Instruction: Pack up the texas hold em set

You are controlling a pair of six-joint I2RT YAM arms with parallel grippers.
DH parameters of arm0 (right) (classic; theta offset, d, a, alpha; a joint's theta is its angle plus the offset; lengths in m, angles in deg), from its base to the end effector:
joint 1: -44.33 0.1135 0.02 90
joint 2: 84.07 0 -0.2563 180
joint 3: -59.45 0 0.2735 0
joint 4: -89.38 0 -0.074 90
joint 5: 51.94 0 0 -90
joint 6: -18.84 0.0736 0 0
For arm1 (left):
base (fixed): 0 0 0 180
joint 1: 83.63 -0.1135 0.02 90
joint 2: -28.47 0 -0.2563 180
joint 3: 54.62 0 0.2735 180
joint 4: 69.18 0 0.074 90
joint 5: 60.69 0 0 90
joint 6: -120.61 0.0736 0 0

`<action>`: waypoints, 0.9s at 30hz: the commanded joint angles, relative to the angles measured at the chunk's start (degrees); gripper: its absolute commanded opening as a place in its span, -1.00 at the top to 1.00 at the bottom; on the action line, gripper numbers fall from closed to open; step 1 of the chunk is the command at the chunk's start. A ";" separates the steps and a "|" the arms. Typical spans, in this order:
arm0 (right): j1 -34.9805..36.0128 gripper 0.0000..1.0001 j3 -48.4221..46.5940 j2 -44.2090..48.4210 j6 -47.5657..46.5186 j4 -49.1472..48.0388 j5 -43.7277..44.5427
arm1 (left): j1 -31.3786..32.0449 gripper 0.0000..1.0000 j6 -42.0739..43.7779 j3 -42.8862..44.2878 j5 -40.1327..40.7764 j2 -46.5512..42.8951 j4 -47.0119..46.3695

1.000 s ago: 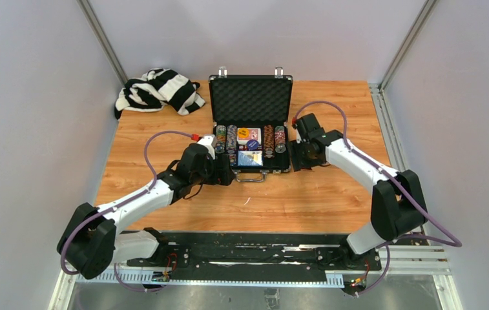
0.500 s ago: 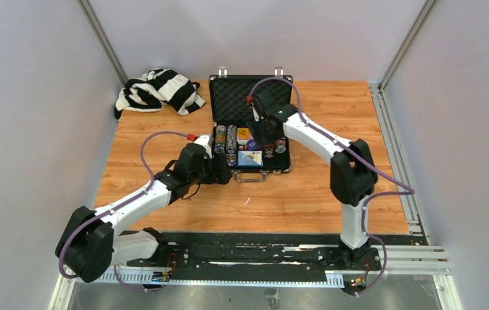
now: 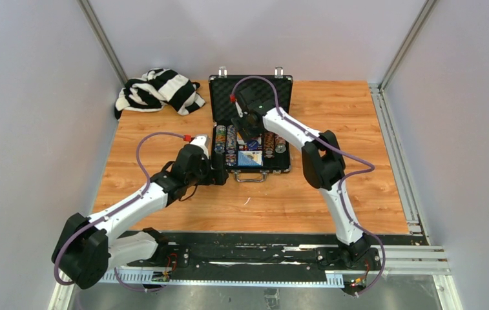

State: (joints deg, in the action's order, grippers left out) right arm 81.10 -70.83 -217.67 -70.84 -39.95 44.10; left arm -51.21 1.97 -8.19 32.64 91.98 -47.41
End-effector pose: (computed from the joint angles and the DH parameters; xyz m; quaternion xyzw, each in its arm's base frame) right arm 0.4503 0.3268 0.1642 -0.2816 0.9072 0.0507 0.3086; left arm 0.2403 -0.1476 0.1701 0.0172 0.9016 -0.1966 0.3850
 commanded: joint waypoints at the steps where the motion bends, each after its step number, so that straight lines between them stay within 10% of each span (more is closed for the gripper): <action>1: 0.79 -0.38 0.08 3.65 -2.68 -0.84 0.22 | -0.17 -0.98 0.03 0.61 3.49 -1.21 1.56; 18: -3.23 -0.44 37.47 38.71 -5.14 -36.94 14.26 | 1.04 -0.96 -1.16 6.80 18.57 -0.97 -0.87; 27: -12.69 -0.40 30.35 34.18 -2.65 -38.65 12.56 | 1.68 -0.96 0.59 9.41 18.60 0.15 -0.15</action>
State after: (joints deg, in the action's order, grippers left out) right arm 71.46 -35.37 -179.97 -74.93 -75.77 56.30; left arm -50.01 1.57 -0.04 49.21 91.74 -47.36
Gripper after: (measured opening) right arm 0.709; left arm 0.982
